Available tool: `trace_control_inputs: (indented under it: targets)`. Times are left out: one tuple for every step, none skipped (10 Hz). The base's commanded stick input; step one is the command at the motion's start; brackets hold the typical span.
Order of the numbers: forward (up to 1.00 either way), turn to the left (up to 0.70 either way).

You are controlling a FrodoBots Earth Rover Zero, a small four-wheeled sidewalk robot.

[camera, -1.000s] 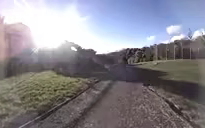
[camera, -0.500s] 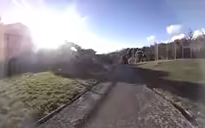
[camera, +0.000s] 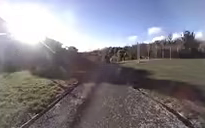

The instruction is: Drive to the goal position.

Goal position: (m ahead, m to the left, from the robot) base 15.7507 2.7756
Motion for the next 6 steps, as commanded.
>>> trace_control_inputs:
  targets:
    - [0.50,0.00]
    - [0.50,0.00]
    - [0.50,0.00]
    - [0.50,0.00]
    - [0.50,0.00]
    - [0.50,0.00]
